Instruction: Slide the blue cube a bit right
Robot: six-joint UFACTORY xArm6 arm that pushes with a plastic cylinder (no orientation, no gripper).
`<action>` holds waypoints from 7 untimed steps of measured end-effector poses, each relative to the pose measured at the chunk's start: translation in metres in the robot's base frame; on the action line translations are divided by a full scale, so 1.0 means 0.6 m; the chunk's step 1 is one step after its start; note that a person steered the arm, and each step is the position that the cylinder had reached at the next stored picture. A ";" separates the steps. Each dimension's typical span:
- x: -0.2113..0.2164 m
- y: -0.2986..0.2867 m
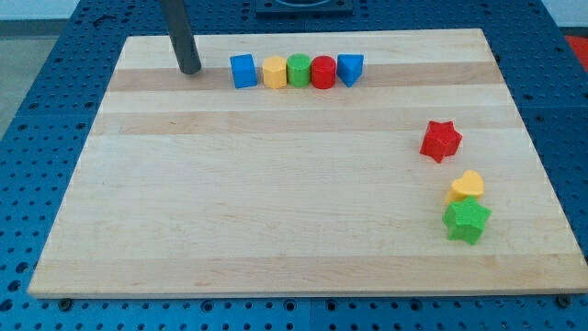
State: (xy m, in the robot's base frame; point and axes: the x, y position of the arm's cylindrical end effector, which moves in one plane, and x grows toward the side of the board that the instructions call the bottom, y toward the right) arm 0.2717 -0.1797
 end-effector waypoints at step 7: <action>0.000 0.063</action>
State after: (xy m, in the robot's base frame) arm 0.2719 -0.1416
